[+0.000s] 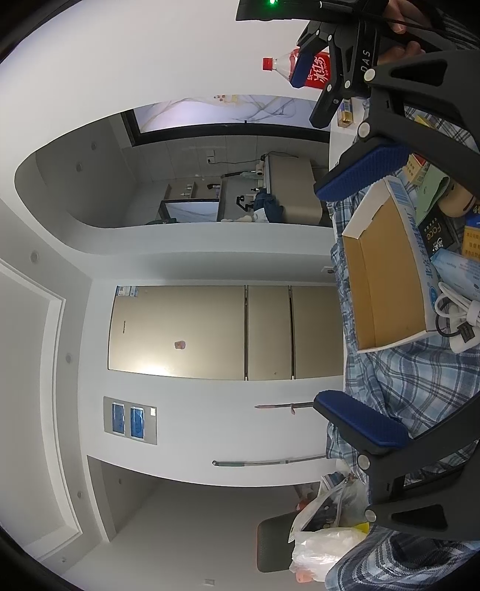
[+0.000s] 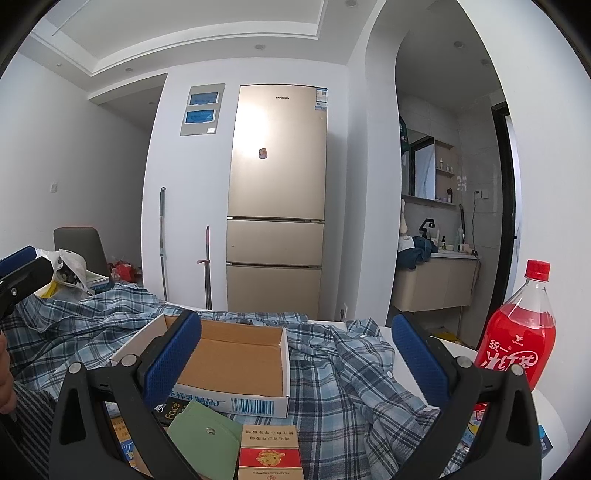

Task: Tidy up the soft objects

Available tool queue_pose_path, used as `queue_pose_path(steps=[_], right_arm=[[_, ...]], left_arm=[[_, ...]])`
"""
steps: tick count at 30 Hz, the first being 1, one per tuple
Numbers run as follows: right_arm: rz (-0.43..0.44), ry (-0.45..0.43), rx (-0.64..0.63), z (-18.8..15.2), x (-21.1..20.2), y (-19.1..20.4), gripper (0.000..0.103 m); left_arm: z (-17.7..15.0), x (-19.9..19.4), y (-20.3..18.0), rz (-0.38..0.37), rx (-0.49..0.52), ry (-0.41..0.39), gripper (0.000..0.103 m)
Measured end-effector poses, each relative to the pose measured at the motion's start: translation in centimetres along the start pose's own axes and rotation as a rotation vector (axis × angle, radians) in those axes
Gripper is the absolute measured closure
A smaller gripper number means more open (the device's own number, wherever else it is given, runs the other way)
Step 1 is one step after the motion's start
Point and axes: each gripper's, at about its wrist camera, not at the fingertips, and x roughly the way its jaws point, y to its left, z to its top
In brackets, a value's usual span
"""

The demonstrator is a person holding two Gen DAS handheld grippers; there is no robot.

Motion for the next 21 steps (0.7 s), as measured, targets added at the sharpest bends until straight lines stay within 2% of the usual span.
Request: queue_pose_path(steps=[16,21], right_arm=[[-0.013,0.0,0.015,0.1,-0.06,-0.43,0.0],[-0.017,0.016,0.005,0.07,0.33,-0.18,0.0]], left_arm=[[-0.03,0.31,0.17,0.007,-0.001,0.018,0.0],[-0.15,0.73,-0.1,0.034,0.006,0.038,0.0]])
